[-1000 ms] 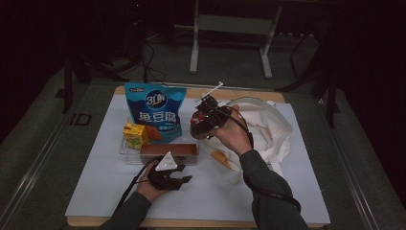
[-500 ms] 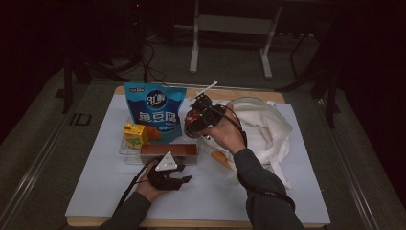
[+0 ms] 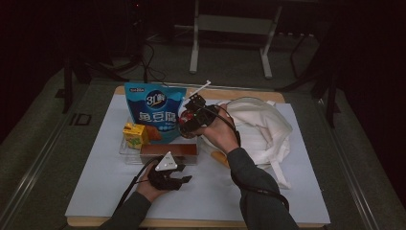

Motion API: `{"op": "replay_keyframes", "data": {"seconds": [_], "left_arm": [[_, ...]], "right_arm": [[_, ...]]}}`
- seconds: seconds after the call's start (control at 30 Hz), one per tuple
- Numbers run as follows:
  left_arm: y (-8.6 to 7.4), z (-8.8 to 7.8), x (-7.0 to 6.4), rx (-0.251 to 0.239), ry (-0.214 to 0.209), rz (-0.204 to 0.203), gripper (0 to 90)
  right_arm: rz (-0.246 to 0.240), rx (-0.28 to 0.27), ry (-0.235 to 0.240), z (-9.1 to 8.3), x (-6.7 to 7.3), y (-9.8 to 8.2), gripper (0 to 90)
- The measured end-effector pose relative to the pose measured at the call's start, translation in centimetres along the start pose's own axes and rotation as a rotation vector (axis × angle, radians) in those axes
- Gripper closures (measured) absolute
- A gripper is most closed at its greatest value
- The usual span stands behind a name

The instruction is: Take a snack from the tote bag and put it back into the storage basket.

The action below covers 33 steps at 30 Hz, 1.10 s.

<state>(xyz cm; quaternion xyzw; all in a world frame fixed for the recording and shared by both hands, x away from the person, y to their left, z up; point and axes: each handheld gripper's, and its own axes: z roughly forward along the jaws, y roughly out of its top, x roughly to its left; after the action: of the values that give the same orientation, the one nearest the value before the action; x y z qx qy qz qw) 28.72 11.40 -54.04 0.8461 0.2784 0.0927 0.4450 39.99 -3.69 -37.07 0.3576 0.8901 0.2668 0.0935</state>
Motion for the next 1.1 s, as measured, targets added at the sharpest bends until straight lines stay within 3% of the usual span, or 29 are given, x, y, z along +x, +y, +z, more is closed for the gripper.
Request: {"op": "replay_keyframes", "data": {"seconds": [1.1], "left_arm": [[0.0, 0.1, 0.0, 0.002, -0.003, 0.001, 47.6]], "right_arm": [[0.026, 0.029, -0.007, 2.6, 0.3, -0.1, 25.7]]}}
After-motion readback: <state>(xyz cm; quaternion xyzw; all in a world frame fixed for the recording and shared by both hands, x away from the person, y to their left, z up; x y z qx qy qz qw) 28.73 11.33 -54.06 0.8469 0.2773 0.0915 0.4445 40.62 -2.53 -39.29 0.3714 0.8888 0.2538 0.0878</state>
